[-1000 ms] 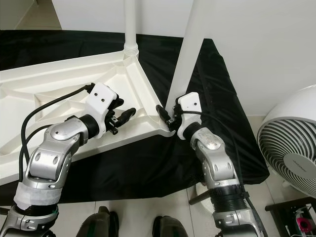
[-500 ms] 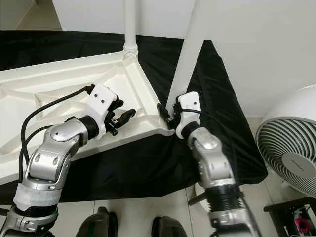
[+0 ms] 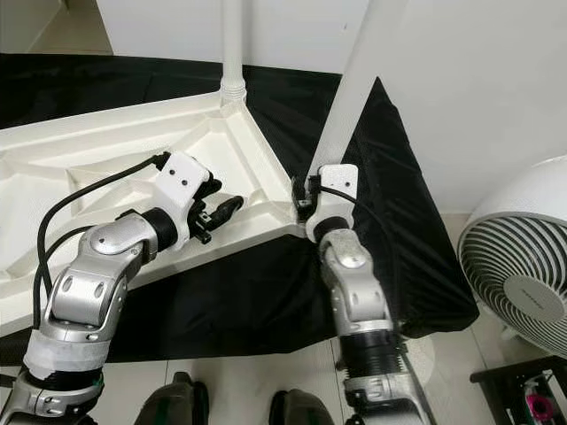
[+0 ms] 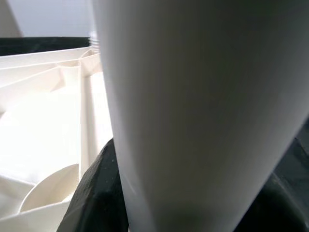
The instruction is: Building children table
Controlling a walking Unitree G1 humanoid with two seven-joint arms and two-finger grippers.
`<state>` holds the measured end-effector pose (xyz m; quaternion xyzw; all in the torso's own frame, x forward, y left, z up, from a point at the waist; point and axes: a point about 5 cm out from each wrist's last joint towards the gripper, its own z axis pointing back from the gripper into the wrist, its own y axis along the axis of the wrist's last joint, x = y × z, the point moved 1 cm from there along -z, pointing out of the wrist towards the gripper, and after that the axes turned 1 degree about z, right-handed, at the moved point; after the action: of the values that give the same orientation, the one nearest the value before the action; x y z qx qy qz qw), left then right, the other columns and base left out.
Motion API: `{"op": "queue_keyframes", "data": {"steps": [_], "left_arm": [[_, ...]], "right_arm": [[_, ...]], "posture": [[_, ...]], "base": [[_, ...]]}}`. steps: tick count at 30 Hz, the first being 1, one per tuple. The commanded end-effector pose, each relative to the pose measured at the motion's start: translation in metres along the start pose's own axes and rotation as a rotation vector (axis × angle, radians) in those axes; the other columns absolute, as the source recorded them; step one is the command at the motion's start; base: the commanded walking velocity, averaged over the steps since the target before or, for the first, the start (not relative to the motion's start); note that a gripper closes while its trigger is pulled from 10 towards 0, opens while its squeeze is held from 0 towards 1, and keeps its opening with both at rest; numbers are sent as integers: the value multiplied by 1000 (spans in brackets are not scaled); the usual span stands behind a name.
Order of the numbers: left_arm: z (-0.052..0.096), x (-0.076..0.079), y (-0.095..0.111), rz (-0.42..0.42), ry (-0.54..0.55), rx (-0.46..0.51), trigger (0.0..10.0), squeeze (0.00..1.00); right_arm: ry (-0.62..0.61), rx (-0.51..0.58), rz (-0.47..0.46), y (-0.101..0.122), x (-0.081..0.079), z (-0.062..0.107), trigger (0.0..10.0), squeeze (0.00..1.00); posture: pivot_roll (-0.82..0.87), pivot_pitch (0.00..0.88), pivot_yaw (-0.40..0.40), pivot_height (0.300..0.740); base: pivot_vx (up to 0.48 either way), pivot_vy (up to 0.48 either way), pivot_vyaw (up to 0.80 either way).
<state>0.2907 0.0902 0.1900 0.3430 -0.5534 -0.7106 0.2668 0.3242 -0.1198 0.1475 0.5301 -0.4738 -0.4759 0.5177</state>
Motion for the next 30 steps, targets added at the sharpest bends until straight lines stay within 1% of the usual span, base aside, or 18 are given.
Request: {"op": "queue_keyframes", "data": {"steps": [1, 4, 5, 8, 11, 15, 20, 24, 28, 29, 30], "left_arm": [[1, -3, 0, -7, 94, -1, 10000, 0], [1, -3, 0, -8, 94, -1, 10000, 0], [1, -3, 1, -7, 94, 1, 10000, 0], [1, -3, 1, -8, 93, 1, 10000, 0], [1, -3, 1, -9, 93, 1, 10000, 0], [1, -3, 1, -10, 92, 0, 10000, 0], [1, -3, 1, -5, 96, 0, 10000, 0], [0, -2, 1, -1, 96, 3, 10000, 0], [0, -2, 1, -1, 96, 4, 10000, 0], [-1, -2, 2, -1, 96, 5, 10000, 0], [-1, -3, 2, -1, 97, 6, 10000, 0]], "right_arm": [[-152, -181, -3, -43, 19, 9, 10000, 0], [-190, -179, -9, -43, 18, 7, 10000, 0], [-226, -166, -9, -43, 17, 6, 10000, 0], [-283, -124, -24, -39, 19, 4, 10000, 0], [-300, -112, -27, -38, 20, 4, 10000, 0], [-286, -106, -40, -35, 18, 0, 10000, 0], [-282, -61, -47, -29, 18, -1, 10000, 0], [-277, 10, -50, -19, 24, -5, 10000, 0], [-279, 27, -49, -16, 27, -6, 10000, 0], [-288, 46, -47, -12, 33, -10, 10000, 1000], [-288, 55, -46, -10, 35, -11, 10000, 1000]], "posture": [[37, 81, -48, 740], [38, 81, -48, 740], [40, 82, -49, 740], [42, 83, -48, 740], [42, 83, -48, 740], [45, 90, -50, 740], [45, 94, -51, 740], [39, 94, -51, 740], [39, 94, -51, 740], [38, 91, -53, 740], [37, 90, -53, 740]], "base": [[0, 0, 0], [0, 0, 0], [0, 0, 0], [0, 0, 0], [0, 0, 0], [0, 0, 0], [0, 0, 0], [0, 0, 0], [0, 0, 0], [0, 0, 0], [0, 0, 0]]}}
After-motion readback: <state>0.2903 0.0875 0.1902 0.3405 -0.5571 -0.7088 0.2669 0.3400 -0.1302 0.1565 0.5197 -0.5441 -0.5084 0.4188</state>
